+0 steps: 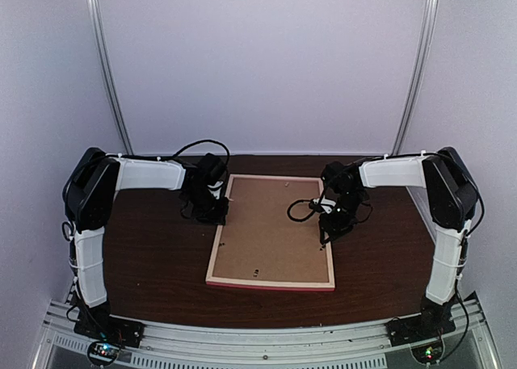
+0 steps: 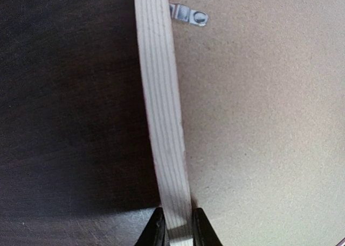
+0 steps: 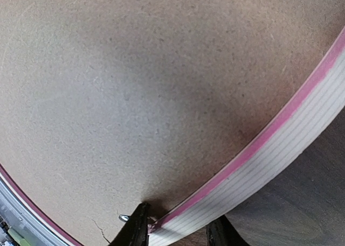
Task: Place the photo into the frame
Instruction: Press the fastener onto the backboard.
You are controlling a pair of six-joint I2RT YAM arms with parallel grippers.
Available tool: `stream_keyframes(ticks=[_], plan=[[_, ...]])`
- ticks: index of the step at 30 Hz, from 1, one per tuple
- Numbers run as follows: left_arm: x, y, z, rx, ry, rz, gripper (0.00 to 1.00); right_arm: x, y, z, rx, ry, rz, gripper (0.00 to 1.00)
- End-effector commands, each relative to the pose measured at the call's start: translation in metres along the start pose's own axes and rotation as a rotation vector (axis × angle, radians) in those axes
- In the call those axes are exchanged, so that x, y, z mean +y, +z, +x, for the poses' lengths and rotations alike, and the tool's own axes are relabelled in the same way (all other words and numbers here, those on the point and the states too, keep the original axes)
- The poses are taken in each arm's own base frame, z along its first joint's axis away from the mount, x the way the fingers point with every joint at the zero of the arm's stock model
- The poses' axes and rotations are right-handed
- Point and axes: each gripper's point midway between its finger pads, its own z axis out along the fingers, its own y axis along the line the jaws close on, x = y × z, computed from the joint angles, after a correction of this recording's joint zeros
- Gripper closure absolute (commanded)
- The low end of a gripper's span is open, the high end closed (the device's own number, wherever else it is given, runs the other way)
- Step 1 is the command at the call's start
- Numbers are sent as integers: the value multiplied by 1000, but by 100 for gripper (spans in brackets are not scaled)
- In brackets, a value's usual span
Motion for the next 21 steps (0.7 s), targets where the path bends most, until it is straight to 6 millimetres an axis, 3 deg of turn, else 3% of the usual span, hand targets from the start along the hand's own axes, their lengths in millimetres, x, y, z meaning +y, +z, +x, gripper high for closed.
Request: stream_keyframes(ticks=[1, 15, 21], plan=[[-5, -1, -7, -13, 33, 13, 84, -27, 22, 50, 212, -14, 136, 66], [-5, -3, -9, -3, 53, 5, 83, -8, 26, 58, 249, -85, 47, 75], [-7, -3, -8, 2, 55, 15, 84, -12, 16, 40, 166, -35, 40, 65]])
